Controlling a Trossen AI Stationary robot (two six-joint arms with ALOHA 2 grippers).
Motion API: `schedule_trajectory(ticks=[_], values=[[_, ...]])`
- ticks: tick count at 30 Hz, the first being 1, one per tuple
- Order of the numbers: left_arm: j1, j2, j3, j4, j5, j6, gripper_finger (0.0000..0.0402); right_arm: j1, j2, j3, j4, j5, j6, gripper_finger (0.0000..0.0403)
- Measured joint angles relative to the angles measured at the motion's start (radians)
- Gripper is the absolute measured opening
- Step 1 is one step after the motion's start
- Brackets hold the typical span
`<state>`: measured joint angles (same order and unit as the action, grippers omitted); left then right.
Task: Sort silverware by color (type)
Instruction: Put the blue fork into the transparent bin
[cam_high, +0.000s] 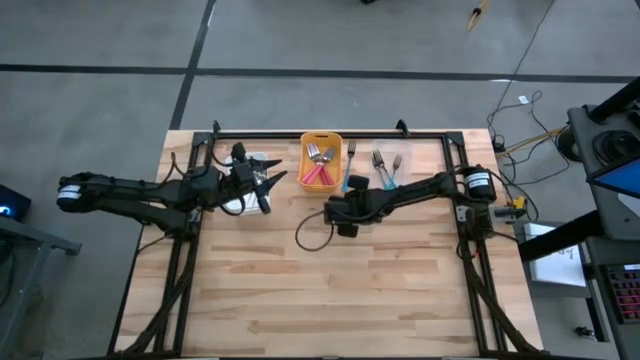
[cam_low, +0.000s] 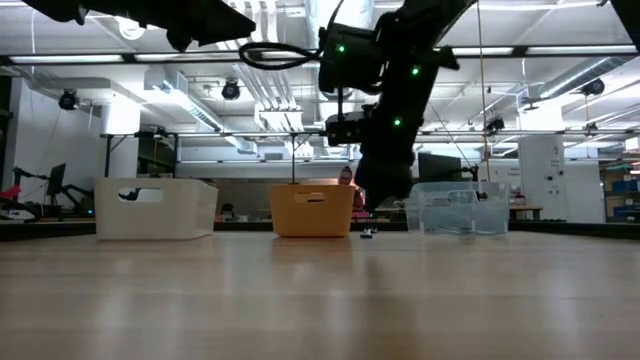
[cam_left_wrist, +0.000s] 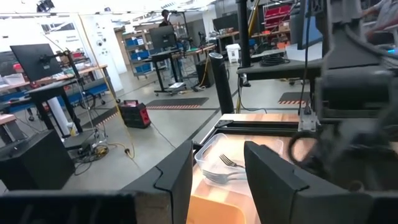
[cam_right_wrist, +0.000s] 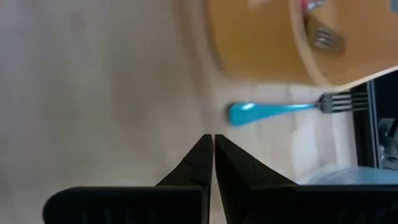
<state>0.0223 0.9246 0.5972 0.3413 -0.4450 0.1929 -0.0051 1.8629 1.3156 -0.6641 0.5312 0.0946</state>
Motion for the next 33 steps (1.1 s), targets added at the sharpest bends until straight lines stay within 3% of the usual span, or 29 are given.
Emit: schedule_trajectory(ticks=[15, 19, 33], values=[[0.000, -0.064, 0.000, -0.079, -0.001, -0.003, 0.0125, -0.150, 0.003, -0.016, 0.135, -0.019, -0.159, 0.0009], [0.000, -0.084, 0.000, -0.105, -0.001, -0.003, 0.0125, -0.159, 0.004, -0.039, 0.186, -0.071, -0.159, 0.0009], [0.000, -0.120, -0.004, -0.134, -0.018, -0.018, 0.0125, -0.159, 0.005, -0.165, 0.369, -0.061, -0.155, 0.0009]])
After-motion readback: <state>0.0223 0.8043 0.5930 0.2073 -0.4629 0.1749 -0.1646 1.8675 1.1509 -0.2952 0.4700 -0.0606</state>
